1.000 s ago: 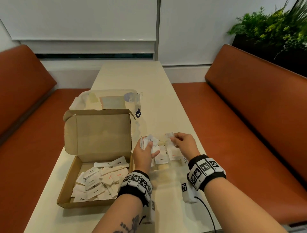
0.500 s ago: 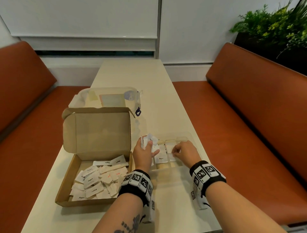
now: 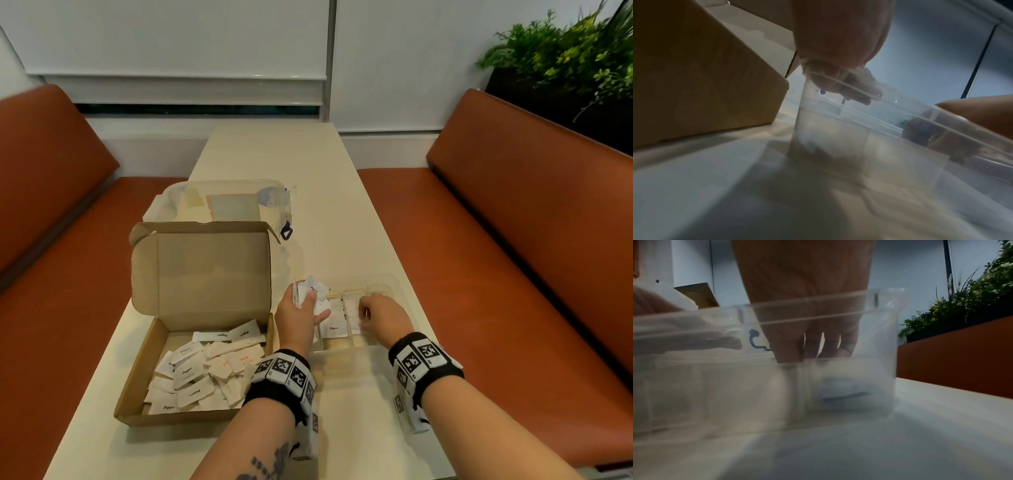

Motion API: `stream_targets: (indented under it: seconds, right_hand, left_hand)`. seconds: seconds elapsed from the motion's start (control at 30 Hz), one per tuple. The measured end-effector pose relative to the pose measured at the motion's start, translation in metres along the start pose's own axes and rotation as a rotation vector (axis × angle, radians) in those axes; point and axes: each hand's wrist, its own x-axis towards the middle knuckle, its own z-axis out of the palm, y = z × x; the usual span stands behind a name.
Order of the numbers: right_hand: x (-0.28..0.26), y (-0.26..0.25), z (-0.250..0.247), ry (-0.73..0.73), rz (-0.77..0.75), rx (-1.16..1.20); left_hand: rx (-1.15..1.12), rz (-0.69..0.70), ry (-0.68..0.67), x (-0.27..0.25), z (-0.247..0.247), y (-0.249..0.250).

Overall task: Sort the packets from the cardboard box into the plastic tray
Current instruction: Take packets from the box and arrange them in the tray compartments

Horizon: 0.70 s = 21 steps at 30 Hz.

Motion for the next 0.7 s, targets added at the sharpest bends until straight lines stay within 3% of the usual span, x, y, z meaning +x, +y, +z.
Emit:
stream_targets:
  seconds: [0.3,0.5,0.7]
  right_hand:
    - [0.0,-0.003,0.0,0.014,0.032,-0.012]
    - [0.003,-0.026,-0.015,0.213,0.015,0.389]
    - [0.008,-0.05,-0.019,0.144,0.007,0.632]
  left_hand:
    - [-0.017,-0.018,-0.013,0.0,-0.001,-0.001]
    - [-0.029,-0.016,-0.04,0.001,0.0,-0.001]
    - [-0.037,-0.021,-0.039,0.005,0.0,-0.006]
